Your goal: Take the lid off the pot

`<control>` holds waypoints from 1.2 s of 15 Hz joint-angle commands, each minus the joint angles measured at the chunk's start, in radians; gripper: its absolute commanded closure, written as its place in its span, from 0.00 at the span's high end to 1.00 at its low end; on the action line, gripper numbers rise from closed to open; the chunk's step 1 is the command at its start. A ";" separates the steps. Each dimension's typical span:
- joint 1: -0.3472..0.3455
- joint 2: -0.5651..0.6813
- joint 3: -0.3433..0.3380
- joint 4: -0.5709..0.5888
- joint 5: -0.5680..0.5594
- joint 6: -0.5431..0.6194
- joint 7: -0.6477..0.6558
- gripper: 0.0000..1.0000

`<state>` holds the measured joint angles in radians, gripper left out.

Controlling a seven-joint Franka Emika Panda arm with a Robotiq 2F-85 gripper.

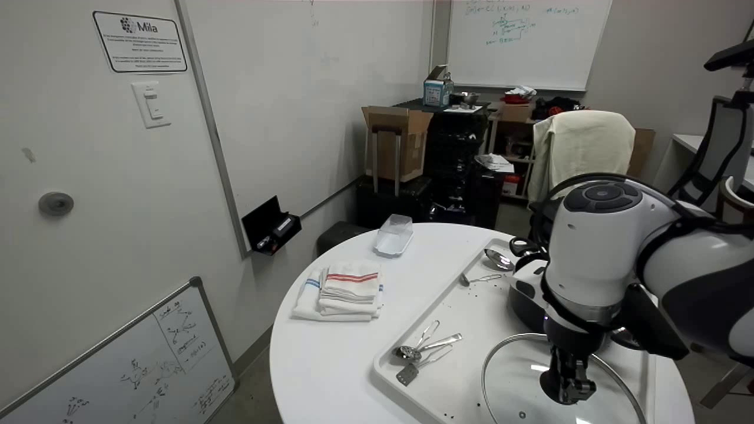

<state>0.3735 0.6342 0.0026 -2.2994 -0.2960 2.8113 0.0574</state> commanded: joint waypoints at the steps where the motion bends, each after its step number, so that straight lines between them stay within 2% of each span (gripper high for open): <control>1: 0.016 0.070 -0.025 0.078 -0.008 0.020 0.018 0.25; 8: 0.019 0.168 -0.053 0.168 -0.001 0.061 0.017 0.25; 14: 0.023 0.186 -0.058 0.167 0.003 0.094 0.011 0.25; 16: 0.021 0.177 -0.056 0.158 0.004 0.099 0.010 0.75; 18: 0.013 0.164 -0.048 0.144 0.007 0.105 0.003 0.82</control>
<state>0.3743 0.8079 -0.0376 -2.1417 -0.2948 2.8826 0.0571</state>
